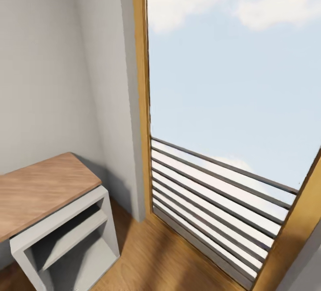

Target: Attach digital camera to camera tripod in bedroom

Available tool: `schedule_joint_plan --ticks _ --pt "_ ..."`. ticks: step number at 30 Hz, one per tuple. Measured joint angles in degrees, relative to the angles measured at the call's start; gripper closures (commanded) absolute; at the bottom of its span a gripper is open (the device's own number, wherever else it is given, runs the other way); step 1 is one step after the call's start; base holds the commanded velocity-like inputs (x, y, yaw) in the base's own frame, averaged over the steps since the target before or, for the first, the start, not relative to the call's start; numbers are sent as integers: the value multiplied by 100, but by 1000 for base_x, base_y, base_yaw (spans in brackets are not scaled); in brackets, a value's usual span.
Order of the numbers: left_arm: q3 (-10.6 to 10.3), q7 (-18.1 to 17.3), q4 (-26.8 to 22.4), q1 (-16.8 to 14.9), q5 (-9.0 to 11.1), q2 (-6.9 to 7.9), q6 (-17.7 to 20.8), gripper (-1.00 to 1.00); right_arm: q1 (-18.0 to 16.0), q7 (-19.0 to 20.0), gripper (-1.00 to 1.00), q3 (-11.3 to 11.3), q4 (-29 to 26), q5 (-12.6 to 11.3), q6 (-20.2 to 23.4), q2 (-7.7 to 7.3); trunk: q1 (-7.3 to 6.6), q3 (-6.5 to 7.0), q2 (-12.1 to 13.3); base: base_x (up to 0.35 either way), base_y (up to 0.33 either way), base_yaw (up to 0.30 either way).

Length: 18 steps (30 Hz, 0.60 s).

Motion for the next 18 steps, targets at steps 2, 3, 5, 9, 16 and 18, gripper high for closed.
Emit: schedule_joint_plan --ticks 2,3,5,9,16,18 --pt "-3 0 0 0 0 4 0 -100 0 0 -100 -2 0 1 -1 2 0 5 0 0 0 259" --pt "-4 0 1 0 0 5 0 -100 2 0 -100 -3 0 0 0 3 0 7 0 0 0 259" --pt "-4 0 0 0 0 12 0 -100 1 0 -100 -5 0 -3 -1 3 0 12 0 0 0 259" --pt "-2 0 -1 0 1 16 0 -100 0 0 -100 -6 0 -14 -8 1 0 22 0 0 0 259" --pt "1 0 0 0 1 9 0 -100 0 0 -100 -6 0 -33 -164 -6 0 38 0 0 0 258" --pt "-1 0 0 0 0 12 0 -100 0 0 -100 -6 0 -30 -226 -15 0 43 0 0 0 256"
